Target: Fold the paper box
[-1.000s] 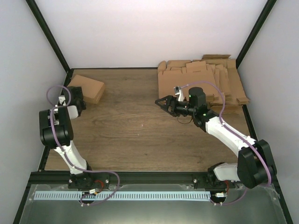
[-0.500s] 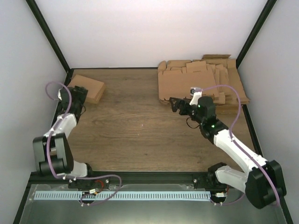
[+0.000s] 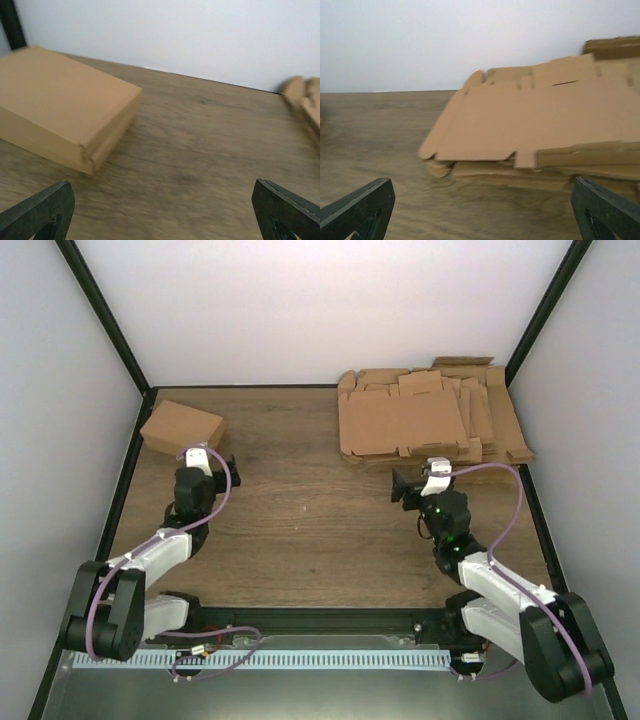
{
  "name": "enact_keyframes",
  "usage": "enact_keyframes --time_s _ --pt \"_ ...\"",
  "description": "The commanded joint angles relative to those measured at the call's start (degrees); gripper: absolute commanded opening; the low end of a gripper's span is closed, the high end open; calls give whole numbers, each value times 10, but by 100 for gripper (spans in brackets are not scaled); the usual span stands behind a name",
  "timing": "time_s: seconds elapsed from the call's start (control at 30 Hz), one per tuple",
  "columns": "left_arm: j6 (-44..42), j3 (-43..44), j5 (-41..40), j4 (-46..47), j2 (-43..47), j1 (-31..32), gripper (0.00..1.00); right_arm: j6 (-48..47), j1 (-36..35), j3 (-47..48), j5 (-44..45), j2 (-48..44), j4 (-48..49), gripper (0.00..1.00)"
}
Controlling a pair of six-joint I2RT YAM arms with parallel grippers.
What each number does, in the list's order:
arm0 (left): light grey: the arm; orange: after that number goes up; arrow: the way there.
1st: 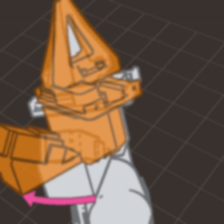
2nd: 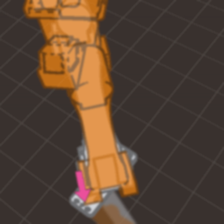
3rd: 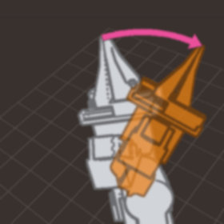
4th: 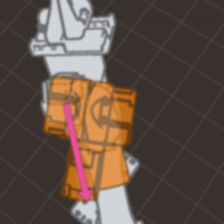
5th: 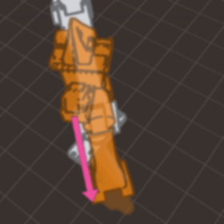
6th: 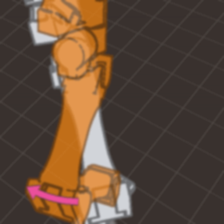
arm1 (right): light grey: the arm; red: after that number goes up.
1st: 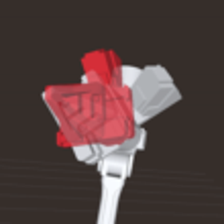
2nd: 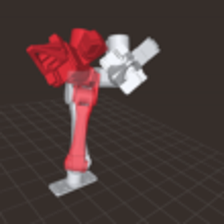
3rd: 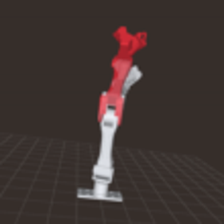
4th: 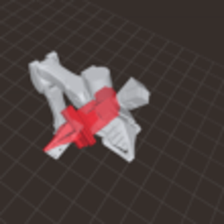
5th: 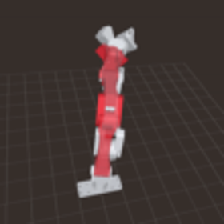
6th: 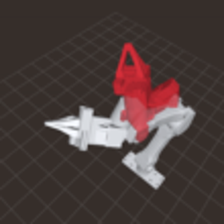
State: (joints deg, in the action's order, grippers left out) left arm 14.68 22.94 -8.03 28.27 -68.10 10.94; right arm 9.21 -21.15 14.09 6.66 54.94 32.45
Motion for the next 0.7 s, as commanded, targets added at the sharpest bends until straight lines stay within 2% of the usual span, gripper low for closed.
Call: enact_keyframes --time_s 0.0,0.07,0.1,0.2,0.27,0.3,0.37,0.47,0.5,0.53,0.57,0.67 --pt "-115 -4 -116 137 -36 -3 100 -62 57 -8 44 61 163 100" --pt "-142 -18 -129 217 -67 -10 100 -66 85 -14 36 109 216 100" --pt "-146 -10 -132 227 -84 -17 100 -68 97 -15 28 134 240 100" --pt "-139 28 -103 190 -110 -41 100 -89 123 8 2 199 242 100" --pt "-156 15 -92 239 -115 -48 100 -86 151 -17 -33 226 317 100" --pt "-163 5 -85 265 -116 -52 100 -78 167 -14 -34 230 311 100" --pt "-162 3 -80 267 -118 -65 100 -73 195 -17 -75 242 342 100" --pt "-150 -1 -61 270 -113 -84 100 -59 216 -9 -109 331 398 100" --pt "-152 -5 -59 273 -110 -86 100 -65 215 -12 -111 332 411 100" --pt "-155 -8 -62 275 -108 -86 100 -66 215 -3 -111 322 372 100" --pt "-157 -12 -67 277 -106 -88 100 -66 214 -9 -111 333 401 100" --pt "-160 -18 -57 277 -100 -88 100 -71 207 -2 -98 330 385 100"
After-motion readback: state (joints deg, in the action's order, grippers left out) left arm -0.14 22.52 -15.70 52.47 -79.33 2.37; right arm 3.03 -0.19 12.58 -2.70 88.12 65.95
